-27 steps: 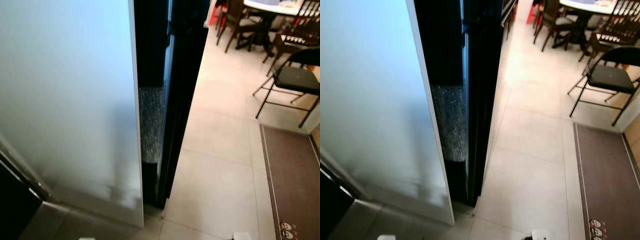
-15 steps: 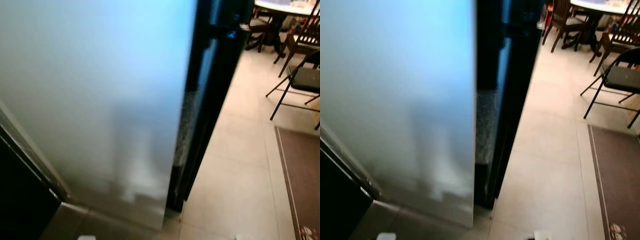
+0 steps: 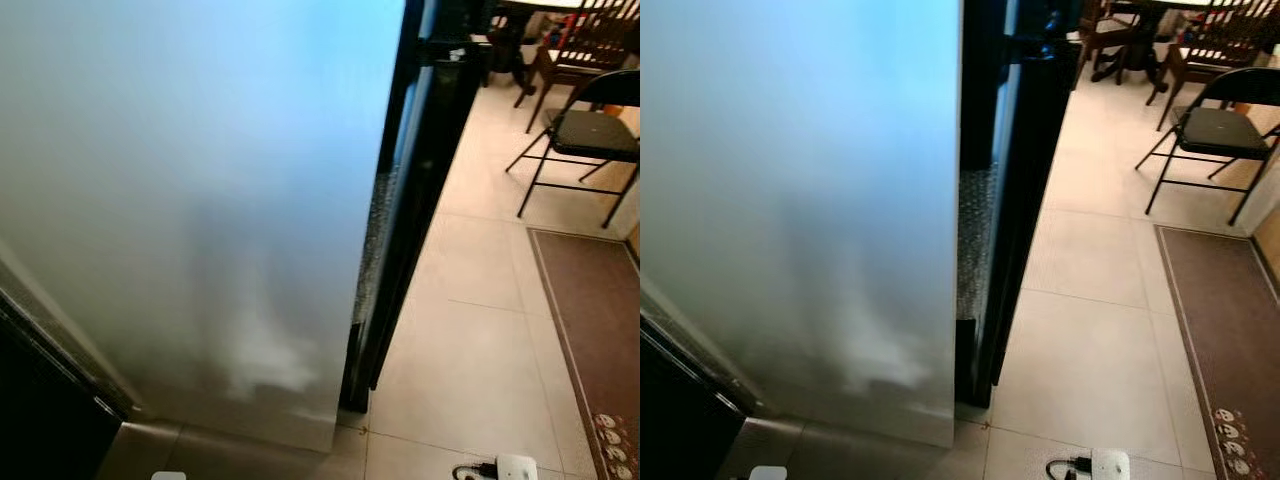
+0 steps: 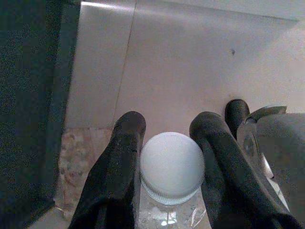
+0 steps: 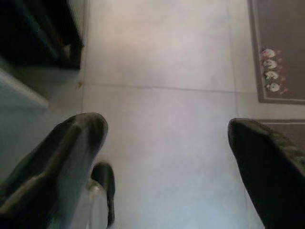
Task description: Restocking fridge
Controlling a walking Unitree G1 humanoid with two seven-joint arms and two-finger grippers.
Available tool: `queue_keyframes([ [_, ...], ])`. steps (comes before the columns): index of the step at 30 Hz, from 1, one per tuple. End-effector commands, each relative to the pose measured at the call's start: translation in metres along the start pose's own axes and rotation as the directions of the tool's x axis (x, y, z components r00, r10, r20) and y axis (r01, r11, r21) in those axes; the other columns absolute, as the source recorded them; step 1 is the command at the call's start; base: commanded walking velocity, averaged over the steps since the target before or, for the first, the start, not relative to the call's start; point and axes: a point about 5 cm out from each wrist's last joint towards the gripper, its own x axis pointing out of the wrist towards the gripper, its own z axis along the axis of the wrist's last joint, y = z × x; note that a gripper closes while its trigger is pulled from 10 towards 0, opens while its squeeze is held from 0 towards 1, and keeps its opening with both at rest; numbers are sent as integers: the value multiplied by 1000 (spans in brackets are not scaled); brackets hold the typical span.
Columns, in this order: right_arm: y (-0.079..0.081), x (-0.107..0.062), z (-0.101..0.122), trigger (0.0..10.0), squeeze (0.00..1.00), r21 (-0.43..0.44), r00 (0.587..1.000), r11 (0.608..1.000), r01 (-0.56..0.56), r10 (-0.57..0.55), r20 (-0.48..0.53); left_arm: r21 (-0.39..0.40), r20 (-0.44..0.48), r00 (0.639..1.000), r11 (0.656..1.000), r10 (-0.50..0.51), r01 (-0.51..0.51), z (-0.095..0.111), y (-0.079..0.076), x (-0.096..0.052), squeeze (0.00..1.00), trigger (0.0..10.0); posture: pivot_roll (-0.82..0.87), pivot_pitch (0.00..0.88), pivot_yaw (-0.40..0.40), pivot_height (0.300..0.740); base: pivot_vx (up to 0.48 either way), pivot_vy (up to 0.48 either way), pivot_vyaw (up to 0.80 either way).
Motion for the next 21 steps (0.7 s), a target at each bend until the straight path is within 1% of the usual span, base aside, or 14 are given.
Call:
queue_keyframes([
  [1,-14,21,97,10000,0,7,968,999,36,-37,250,8,-13,1000,1000,-3,3,-4,1,-1,0,10000,-51,0,-3,740,0,0,0],
  [2,-14,21,107,10000,0,6,957,999,33,-33,287,8,-14,1000,1000,-2,2,-4,1,-1,0,10000,-51,0,-3,740,0,0,0],
  [5,-13,20,125,10000,0,11,926,999,41,-42,376,6,-15,1000,1000,0,0,-5,1,-1,0,10000,-52,0,-6,740,0,0,0],
  [7,-14,17,139,10000,0,28,890,999,40,-48,453,4,-17,1000,1000,2,-2,-6,1,-1,0,10000,-52,0,-9,740,0,0,0],
  [8,-14,15,147,10000,0,21,868,999,43,-48,494,4,-19,1000,1000,2,-2,-6,1,-1,0,10000,-57,0,-9,740,0,0,0],
  [9,-14,15,147,10000,0,21,868,999,43,-48,494,4,-19,1000,1000,2,-2,-6,1,-1,0,10000,-57,0,-9,740,0,0,0],
  [10,-12,12,158,10000,0,-2,836,999,42,-34,548,5,-22,1000,1000,2,-2,-8,1,-2,0,10000,-59,0,-9,740,0,0,0],
  [11,-11,11,159,10000,0,-3,830,999,39,-31,557,5,-23,1000,1000,2,-2,-8,1,-2,0,10000,-59,0,-9,740,0,0,0],
  [14,-6,4,175,10000,0,-14,765,1000,25,-10,644,7,-24,1000,1000,2,-2,-9,1,-2,0,10000,-59,0,-17,740,0,0,0],
  [15,-5,2,178,10000,0,-18,753,1000,21,-4,658,7,-25,1000,1000,2,-2,-9,1,-2,0,10000,-59,0,-17,740,0,0,0],
  [17,6,-6,189,10000,0,-56,698,998,-14,49,714,6,-24,1000,1000,3,-3,-9,1,-2,0,10000,-53,0,-24,740,0,0,0],
  [19,24,-19,200,10000,0,-82,636,994,-79,113,763,4,-23,1000,1000,4,-4,-10,1,-2,0,10000,-48,0,-29,740,0,0,0],
  [20,37,-28,205,10000,0,-99,600,988,-116,150,786,4,-21,1000,1000,4,-4,-10,1,-2,0,10000,-51,0,-29,740,0,0,0],
  [21,40,-31,207,10000,0,-103,589,987,-126,158,793,4,-21,1000,1000,5,-5,-10,1,-2,0,10000,-51,0,-29,740,0,0,0],
])
